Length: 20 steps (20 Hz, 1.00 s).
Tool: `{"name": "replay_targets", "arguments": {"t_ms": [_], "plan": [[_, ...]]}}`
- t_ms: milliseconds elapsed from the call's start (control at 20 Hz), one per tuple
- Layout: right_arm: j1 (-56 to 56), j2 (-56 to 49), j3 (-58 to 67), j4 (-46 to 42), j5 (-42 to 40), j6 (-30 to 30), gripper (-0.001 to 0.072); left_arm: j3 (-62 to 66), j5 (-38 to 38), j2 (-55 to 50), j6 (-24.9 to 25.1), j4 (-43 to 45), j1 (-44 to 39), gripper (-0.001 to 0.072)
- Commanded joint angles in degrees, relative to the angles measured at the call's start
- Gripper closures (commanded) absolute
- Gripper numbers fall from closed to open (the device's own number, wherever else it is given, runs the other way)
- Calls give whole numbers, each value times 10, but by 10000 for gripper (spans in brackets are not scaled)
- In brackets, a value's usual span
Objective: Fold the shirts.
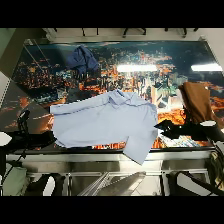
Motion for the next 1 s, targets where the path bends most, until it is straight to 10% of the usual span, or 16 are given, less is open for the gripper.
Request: {"name": "replay_targets", "arguments": {"t_ms": [0,50,100,150,650,950], "plan": [[54,-57,-6,68,-56,-35,20,1,-3,2,1,1,0,694],[74,-61,-6,71,-63,-35,94,1,-3,2,1,1,0,694],[86,-59,-3,67,-62,-40,466,1,-4,2,1,1,0,694],[87,-54,2,67,-46,-61,688,5,-9,2,2,2,0,694],[67,407,146,-245,122,183,689,223,-85,16,-7,27,-20,694],[67,498,412,-323,262,210,689,460,-233,51,-36,190,-144,694]]}}
